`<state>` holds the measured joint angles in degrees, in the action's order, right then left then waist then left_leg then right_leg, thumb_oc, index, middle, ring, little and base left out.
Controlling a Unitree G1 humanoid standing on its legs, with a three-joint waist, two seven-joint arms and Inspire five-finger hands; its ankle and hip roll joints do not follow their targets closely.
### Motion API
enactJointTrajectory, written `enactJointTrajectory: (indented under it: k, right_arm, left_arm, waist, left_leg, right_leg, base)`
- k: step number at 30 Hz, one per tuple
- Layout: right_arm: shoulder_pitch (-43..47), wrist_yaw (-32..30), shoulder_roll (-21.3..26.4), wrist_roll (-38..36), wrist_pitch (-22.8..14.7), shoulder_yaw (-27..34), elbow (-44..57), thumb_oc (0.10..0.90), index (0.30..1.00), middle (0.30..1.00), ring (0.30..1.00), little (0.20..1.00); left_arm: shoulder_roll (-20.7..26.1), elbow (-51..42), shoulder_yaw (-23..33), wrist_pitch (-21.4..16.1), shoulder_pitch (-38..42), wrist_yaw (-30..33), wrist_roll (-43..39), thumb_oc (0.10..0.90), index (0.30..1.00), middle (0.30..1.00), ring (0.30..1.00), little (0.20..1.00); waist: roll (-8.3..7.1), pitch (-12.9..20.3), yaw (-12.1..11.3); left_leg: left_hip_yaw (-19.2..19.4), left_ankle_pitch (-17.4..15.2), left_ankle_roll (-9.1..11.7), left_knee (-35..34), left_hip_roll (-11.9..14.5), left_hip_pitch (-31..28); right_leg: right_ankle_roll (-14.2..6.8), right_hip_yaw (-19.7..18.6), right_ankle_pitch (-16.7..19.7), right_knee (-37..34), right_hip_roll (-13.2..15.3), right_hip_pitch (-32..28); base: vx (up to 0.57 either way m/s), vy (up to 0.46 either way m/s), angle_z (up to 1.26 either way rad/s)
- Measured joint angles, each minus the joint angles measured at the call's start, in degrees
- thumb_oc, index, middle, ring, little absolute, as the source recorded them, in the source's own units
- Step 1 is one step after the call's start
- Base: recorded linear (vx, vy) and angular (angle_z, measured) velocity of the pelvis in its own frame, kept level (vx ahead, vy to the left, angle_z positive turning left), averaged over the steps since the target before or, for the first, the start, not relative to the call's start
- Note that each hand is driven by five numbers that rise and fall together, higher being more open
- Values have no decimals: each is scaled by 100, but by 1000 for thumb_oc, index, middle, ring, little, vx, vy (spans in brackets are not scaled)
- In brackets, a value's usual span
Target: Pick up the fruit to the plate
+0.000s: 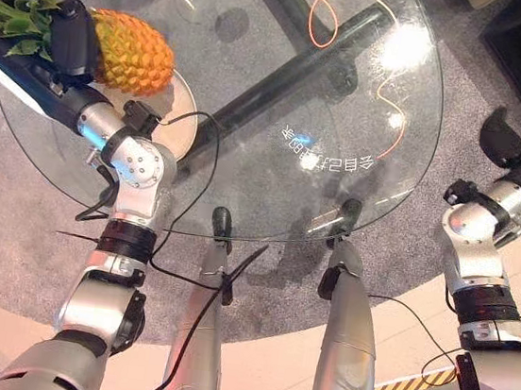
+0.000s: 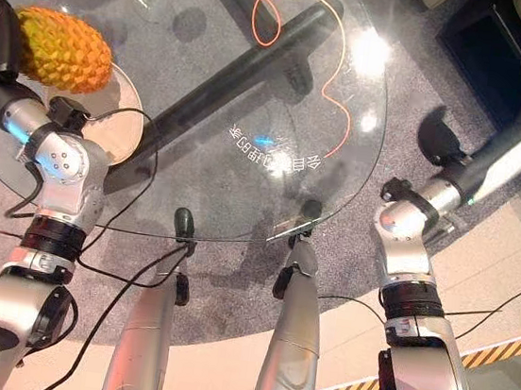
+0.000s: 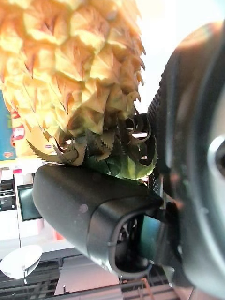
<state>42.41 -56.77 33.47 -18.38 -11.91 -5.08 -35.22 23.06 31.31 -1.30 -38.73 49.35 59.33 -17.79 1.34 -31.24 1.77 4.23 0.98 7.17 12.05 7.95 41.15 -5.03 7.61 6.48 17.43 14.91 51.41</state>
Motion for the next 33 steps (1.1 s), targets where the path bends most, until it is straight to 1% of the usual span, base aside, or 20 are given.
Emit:
enactJointTrajectory:
  k: [1, 5, 8, 11, 12, 15, 17, 19, 20, 23, 25, 29, 33]
  right_arm:
    - [20, -20, 1, -86, -24, 32, -137, 800, 900, 900, 900, 900]
    - [222, -37, 4, -929, -97, 81, -1142, 800, 900, 900, 900, 900]
    - [421, 192, 7, -1457, -61, 84, -1988, 800, 900, 900, 900, 900]
    - [553, 568, 10, -1740, 40, 84, -2645, 800, 900, 900, 900, 900]
    - [548, 665, 11, -1810, 99, 85, -2766, 800, 900, 900, 900, 900]
    - [565, 1052, 11, -1882, 231, 81, -3298, 800, 900, 900, 900, 900]
    - [571, 1260, 14, -1937, 371, 85, -3504, 800, 900, 900, 900, 900]
    - [539, 1490, 15, -1939, 615, 83, -3659, 800, 900, 900, 900, 900]
    - [532, 1561, 15, -1938, 674, 80, -3687, 800, 900, 900, 900, 900]
    - [516, 1978, 14, -1939, 1034, 78, -3841, 800, 900, 900, 900, 900]
    - [504, 2212, 14, -1942, 1219, 72, -3884, 800, 900, 900, 900, 900]
    - [486, 2556, 8, -1936, 1376, 60, -3991, 800, 900, 900, 900, 900]
    - [438, 2667, 2, -1930, 1386, 57, -3989, 800, 900, 900, 900, 900]
  left_arm:
    - [40, 37, -8, -7, 15, 0, 0, 100, 300, 300, 300, 200]
    - [278, 431, -45, -48, 271, 26, 1, 100, 300, 300, 300, 200]
    - [394, 652, -254, -32, 481, 173, 43, 100, 300, 300, 300, 200]
    - [559, 864, -482, 0, 596, 240, 199, 100, 300, 300, 300, 200]
    - [571, 890, -490, 76, 643, 242, 247, 100, 300, 300, 300, 200]
    - [593, 1086, -513, 199, 780, 242, 272, 100, 300, 300, 300, 200]
    - [637, 1225, -556, 213, 815, 241, 269, 100, 300, 300, 300, 200]
    - [713, 1344, -700, 267, 829, 229, 262, 100, 300, 300, 300, 200]
    - [713, 1346, -709, 301, 829, 224, 262, 100, 300, 300, 300, 200]
    - [713, 1382, -732, 459, 835, 125, 247, 100, 300, 300, 300, 200]
    - [713, 1477, -735, 481, 837, 87, 246, 100, 300, 300, 300, 200]
    - [714, 1652, -733, 600, 832, -13, 196, 100, 300, 300, 300, 200]
    - [714, 1730, -733, 634, 791, -45, 167, 100, 300, 300, 300, 200]
  waist:
    - [0, 0, 0]
    - [-1, 0, -8]
    - [-5, 1, -70]
    - [-5, 1, -70]
    - [-5, 1, -66]
    - [-5, 1, -72]
    - [-6, 0, -74]
    - [-7, 0, -97]
    - [-7, 0, -103]
    - [-19, -4, -137]
    - [-27, -1, -145]
    - [-73, -7, -149]
    - [-127, -4, -143]
  left_leg:
    - [0, 0, 0, 0, 2, 0]
    - [18, 3, 5, 1, 37, 32]
    - [15, 10, 17, 1, 85, 45]
    - [13, 13, 22, 2, 100, 51]
    - [12, 14, 23, 3, 101, 55]
    - [10, 17, 28, 12, 103, 60]
    - [5, 21, 34, 16, 107, 62]
    - [-1, 24, 39, 33, 113, 71]
    - [-4, 23, 39, 48, 114, 78]
    - [-23, 24, 40, 107, 125, 111]
    - [-33, 33, 54, 117, 137, 112]
    - [-51, 32, 54, 185, 160, 123]
    - [-74, 39, 64, 196, 179, 134]
  right_leg:
    - [1, 0, 1, -1, -2, 0]
    - [21, -1, 77, -109, -55, 1]
    - [42, 14, 92, -138, -106, -3]
    - [57, 21, 104, -146, -121, -2]
    - [57, 24, 104, -149, -122, -2]
    - [63, 25, 110, -149, -121, -2]
    - [67, 30, 113, -148, -124, -3]
    - [76, 35, 121, -148, -130, -4]
    - [76, 37, 121, -147, -131, -5]
    - [91, 52, 145, -147, -137, -11]
    - [104, 66, 159, -147, -143, -24]
    - [117, 68, 176, -147, -169, -50]
    - [136, 81, 193, -148, -190, -52]
  base:
    - [0, 0, 0]
    - [-7, -39, -5]
    - [-5, -41, -4]
    - [-3, -7, -1]
    - [0, 0, 0]
    - [0, 0, 0]
    - [0, 0, 0]
    - [0, 0, 0]
    - [0, 0, 0]
    - [18, -26, 1]
    - [16, -15, 1]
    - [9, -3, 0]
    - [0, 0, 0]
